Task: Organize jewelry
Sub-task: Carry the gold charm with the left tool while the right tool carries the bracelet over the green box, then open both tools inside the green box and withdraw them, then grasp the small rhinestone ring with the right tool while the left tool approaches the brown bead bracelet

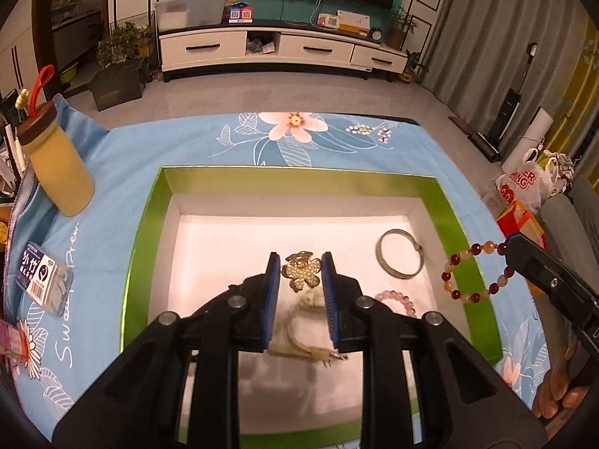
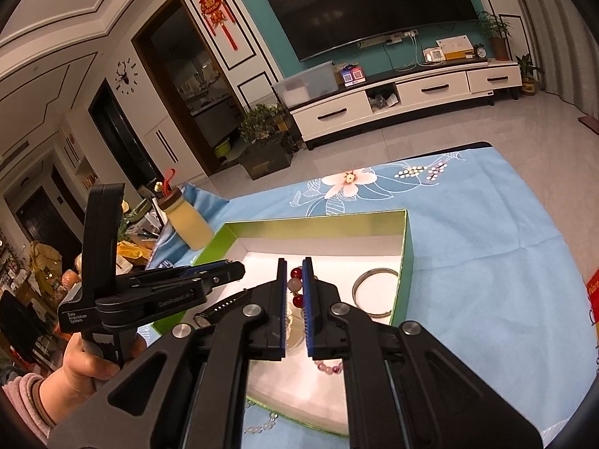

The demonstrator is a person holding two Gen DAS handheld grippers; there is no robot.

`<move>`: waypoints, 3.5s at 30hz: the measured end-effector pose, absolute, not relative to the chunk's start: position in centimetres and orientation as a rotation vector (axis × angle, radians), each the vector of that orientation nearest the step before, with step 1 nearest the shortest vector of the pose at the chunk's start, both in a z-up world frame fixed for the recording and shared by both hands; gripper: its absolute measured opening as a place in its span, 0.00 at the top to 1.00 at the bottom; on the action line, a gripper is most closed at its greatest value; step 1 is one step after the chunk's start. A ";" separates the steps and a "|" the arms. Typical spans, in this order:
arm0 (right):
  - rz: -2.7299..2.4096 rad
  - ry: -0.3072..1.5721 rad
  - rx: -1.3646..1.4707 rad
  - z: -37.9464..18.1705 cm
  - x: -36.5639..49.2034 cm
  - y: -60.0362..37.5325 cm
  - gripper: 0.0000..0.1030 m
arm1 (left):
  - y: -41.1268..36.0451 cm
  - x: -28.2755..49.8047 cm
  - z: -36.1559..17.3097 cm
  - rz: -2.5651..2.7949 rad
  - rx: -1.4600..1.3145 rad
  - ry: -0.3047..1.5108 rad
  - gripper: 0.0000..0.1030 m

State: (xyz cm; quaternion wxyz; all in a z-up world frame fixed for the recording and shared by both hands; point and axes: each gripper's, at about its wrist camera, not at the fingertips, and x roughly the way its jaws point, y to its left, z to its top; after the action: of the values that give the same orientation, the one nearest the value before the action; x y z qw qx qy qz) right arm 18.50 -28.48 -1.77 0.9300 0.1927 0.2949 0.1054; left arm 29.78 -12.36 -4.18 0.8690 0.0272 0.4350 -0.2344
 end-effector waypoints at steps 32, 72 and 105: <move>0.187 0.665 0.402 -2.8 20.3 -28.3 0.59 | -10.9 30.5 -4.0 -0.469 0.037 0.948 0.21; 0.115 0.838 0.306 -8.2 1.6 -25.5 0.57 | 5.8 9.1 -9.0 -0.285 0.054 1.012 0.15; 0.131 0.855 0.110 -11.0 4.6 -20.9 0.80 | 0.9 13.0 -9.7 -0.475 0.168 0.971 0.21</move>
State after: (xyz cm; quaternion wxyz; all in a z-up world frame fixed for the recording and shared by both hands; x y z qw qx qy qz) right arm 4.61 -20.93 -10.97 0.9064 0.0534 0.4142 0.0635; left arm 13.02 0.90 -9.71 0.8542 0.0798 0.4615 -0.2259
